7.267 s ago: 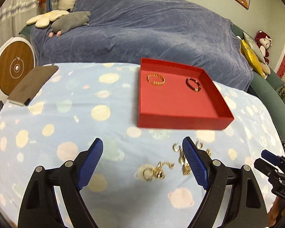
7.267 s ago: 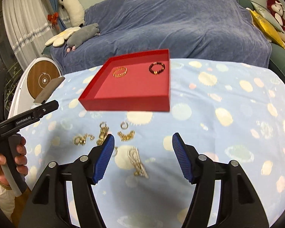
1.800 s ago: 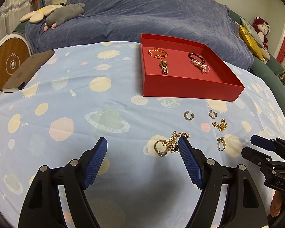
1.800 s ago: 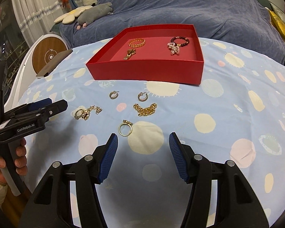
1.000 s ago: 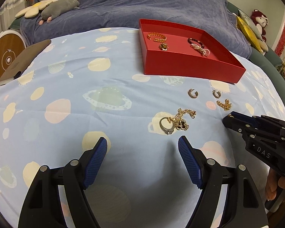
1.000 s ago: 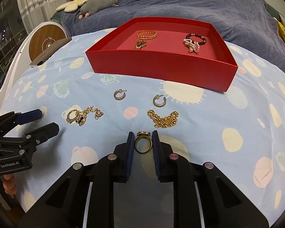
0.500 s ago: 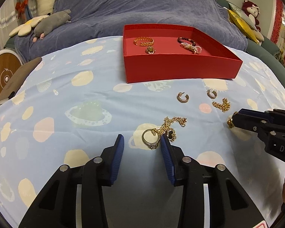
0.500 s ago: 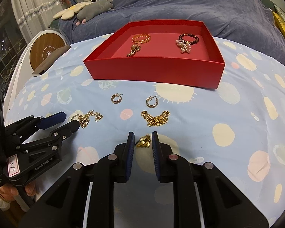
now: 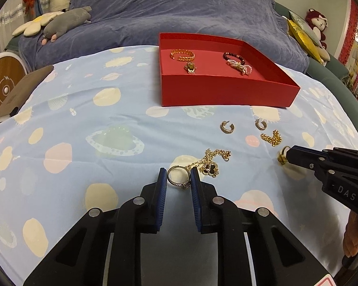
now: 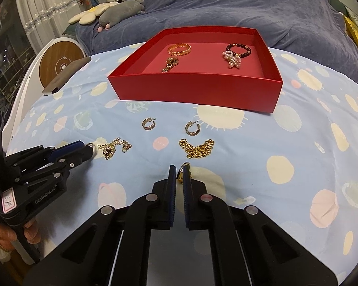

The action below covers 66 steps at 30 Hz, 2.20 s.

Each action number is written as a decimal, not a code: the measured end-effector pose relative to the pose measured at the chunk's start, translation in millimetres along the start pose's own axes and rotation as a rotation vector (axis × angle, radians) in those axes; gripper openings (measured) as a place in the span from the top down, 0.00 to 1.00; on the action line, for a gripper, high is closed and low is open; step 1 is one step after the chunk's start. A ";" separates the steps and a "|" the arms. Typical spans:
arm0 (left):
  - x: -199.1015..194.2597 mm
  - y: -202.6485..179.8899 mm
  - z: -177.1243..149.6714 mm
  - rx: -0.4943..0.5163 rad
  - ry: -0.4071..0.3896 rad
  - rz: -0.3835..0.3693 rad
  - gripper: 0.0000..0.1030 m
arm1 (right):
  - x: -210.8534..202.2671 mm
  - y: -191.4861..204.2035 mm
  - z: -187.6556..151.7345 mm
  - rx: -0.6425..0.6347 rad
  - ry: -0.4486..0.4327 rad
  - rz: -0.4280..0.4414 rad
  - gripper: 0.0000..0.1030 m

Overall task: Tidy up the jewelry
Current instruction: 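Carry both rings into the red box and open both tools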

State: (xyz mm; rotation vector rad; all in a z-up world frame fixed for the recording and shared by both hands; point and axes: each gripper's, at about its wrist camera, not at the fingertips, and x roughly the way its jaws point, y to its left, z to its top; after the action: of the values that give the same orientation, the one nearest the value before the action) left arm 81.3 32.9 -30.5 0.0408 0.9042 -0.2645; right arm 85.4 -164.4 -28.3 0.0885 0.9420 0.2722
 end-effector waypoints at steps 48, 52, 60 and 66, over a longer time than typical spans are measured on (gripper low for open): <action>45.1 -28.4 162.9 -0.034 -0.113 -0.060 0.83 | 19.7 -78.5 137.5 0.158 -0.112 0.035 0.98; 72.9 -27.0 162.1 -0.031 -0.063 -0.045 0.83 | 52.6 -83.8 137.0 0.181 -0.054 0.064 0.98; 74.0 -5.9 163.5 -0.107 -0.058 -0.018 0.62 | 20.6 -95.2 136.2 0.181 -0.140 -0.044 0.67; 26.3 1.9 154.2 -0.133 -0.112 -0.017 0.48 | -43.6 -83.8 105.7 0.142 -0.187 -0.032 0.57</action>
State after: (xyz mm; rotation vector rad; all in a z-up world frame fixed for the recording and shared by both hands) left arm 216.2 6.6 44.3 -0.1041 0.8090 -0.2197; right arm 162.6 -252.2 51.9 0.2257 0.7758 0.1639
